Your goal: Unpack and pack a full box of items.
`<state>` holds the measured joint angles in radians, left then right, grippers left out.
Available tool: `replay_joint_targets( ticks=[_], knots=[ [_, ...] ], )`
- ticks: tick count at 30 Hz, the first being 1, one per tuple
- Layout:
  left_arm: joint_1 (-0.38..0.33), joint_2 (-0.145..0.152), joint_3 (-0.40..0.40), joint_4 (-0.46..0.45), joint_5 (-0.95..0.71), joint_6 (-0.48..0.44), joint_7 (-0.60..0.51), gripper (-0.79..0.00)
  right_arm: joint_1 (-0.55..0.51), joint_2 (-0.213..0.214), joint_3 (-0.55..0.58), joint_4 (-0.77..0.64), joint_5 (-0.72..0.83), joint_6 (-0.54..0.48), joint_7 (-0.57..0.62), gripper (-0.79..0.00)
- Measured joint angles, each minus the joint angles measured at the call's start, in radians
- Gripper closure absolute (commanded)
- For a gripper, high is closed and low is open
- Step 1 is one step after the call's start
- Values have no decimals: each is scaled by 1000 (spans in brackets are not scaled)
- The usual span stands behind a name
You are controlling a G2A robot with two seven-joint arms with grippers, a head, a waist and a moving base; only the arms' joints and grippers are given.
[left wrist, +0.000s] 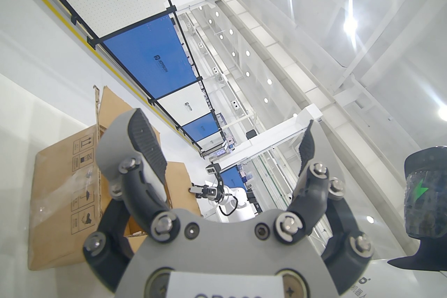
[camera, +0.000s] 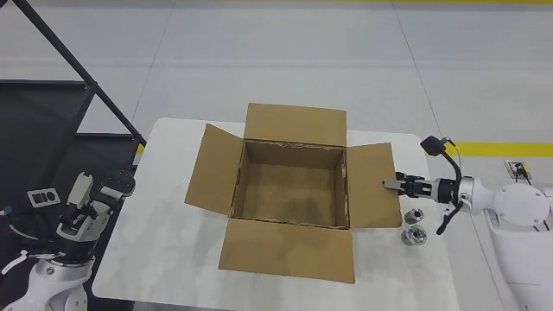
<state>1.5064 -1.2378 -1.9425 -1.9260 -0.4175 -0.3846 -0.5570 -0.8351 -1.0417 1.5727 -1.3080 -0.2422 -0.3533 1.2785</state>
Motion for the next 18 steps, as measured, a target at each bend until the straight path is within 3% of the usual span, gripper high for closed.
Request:
replay_joint_targets(
  ticks=[5,12,18],
  knots=[
    [0,0,0,0,0,0,0,-785,-97,25,80,-146,-125,24,-73,-785],
    [0,0,0,0,0,0,0,-785,-365,48,269,-391,-178,25,-157,-785],
    [0,0,0,0,0,0,0,-785,-371,48,274,-393,-178,29,-159,-785]
  ],
)
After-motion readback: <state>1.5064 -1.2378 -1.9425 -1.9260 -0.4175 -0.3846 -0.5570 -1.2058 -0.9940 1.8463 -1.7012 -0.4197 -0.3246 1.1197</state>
